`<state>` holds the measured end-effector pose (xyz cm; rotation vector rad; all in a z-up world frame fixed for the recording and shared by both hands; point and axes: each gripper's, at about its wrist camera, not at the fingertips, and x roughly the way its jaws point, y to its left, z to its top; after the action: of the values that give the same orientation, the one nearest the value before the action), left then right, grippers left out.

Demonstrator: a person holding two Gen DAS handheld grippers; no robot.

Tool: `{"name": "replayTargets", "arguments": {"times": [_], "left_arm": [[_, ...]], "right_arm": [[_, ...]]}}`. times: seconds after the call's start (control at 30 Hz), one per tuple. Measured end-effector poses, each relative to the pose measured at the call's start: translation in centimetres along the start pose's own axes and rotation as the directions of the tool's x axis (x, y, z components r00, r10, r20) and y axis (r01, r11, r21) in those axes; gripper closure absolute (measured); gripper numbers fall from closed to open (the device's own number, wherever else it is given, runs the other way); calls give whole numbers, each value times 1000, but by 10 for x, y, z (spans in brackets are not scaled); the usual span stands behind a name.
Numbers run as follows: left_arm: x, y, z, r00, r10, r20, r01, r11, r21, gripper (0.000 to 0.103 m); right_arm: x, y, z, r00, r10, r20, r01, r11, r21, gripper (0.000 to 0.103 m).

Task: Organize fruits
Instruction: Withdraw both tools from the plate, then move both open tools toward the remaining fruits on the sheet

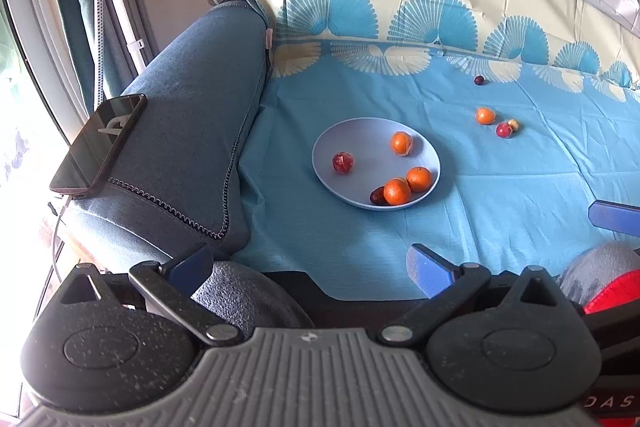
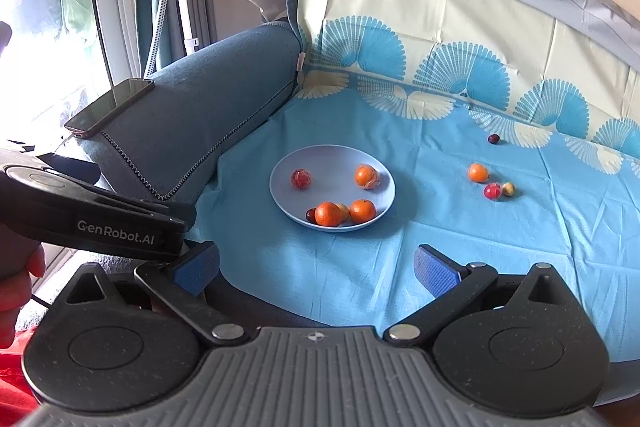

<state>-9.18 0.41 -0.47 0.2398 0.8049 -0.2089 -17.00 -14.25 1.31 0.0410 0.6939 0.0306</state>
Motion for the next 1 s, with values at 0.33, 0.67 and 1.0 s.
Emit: {"name": "replayTargets", "arguments": {"times": [0.33,0.67,1.0], "left_arm": [[8,-2,-2,1000,0,-27,0,1000,4,0],[23,-4,0,997,4,-74,-2,1000,16,0],[51,-13,15,991,25,-135,-22,999,28,0]], "right_arm": [[8,-3,-2,1000,-2,-24,2,1000,14,1],[22,-12,-5,999,-7,-49,10,999,54,1],[53,-63,-18,991,-122,-56,131,971,202,1]]}}
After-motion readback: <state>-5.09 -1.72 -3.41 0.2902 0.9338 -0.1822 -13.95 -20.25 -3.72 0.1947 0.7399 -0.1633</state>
